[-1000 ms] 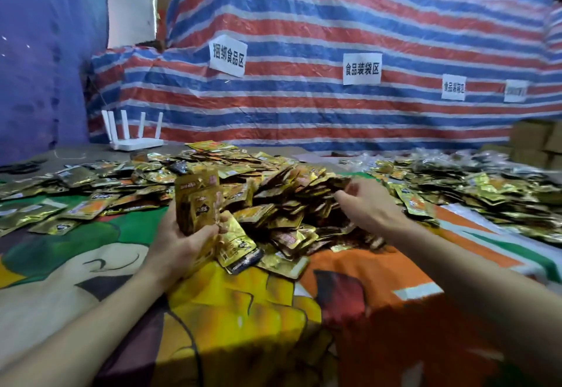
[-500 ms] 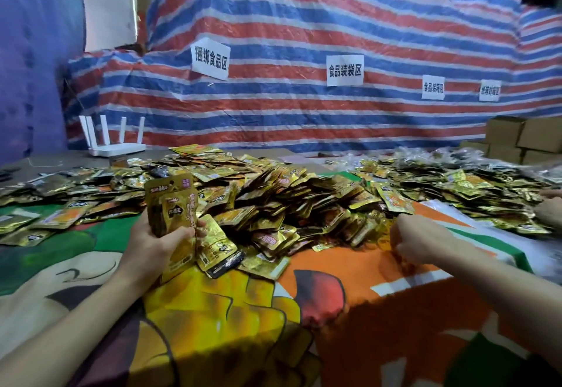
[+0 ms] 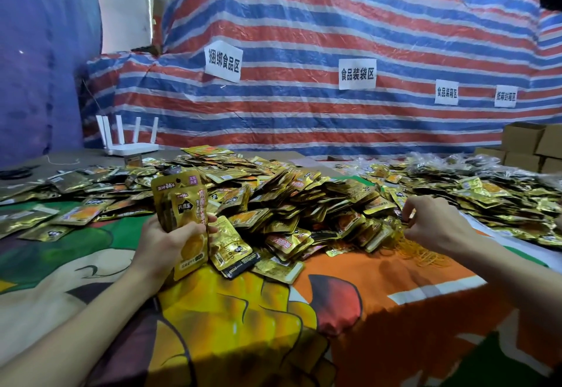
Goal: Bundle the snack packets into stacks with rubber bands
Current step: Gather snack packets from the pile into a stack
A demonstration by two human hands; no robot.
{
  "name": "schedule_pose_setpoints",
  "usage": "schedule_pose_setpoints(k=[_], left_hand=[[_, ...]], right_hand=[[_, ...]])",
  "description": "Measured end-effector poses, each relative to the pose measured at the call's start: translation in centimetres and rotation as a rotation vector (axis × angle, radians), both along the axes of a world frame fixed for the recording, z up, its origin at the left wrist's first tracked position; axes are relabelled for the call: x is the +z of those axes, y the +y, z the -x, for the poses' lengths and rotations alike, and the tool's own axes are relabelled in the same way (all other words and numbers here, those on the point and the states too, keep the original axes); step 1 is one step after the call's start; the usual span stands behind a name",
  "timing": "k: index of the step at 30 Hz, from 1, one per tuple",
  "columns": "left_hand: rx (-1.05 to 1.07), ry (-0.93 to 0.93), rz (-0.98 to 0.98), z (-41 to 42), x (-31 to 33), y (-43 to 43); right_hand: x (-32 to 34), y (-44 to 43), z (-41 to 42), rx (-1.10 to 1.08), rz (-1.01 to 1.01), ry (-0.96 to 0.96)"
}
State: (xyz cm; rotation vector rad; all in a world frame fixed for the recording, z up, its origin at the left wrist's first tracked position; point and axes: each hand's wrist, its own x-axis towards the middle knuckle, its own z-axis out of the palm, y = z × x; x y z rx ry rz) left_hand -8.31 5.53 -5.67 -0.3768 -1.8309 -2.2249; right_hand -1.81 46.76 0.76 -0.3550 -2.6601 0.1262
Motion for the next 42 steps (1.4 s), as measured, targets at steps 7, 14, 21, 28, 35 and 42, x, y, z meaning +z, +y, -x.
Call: schedule_pose_setpoints(k=[7, 14, 21, 28, 35, 42], left_hand=[[0.028, 0.01, 0.035, 0.1, 0.0, 0.0], [-0.04, -0.03, -0.025, -0.3, 0.4, 0.1], [-0.284, -0.251, -0.037, -0.8, 1.6, -1.0], [-0.41, -0.393, 0.052, -0.9, 2.6, -2.1], [-0.285, -0.394, -0.009, 1.1, 3.0, -4.0], [-0.322, -0.334, -0.063, 2.5, 1.4, -5.9]], right_hand=[[0.3, 1.0, 0.8, -0.007, 0.168, -0.153], [1.3, 0.0, 0.6, 0.067, 0.254, -0.023], [1.9, -8.3, 1.3, 0.52, 0.805, 0.112], [0.6, -19.6, 4.9, 0.804, 0.941, 0.101], [-0.5, -27.5, 8.8, 0.899, 1.038, 0.13], [-3.2, -29.0, 10.8, 0.94, 1.125, 0.09]])
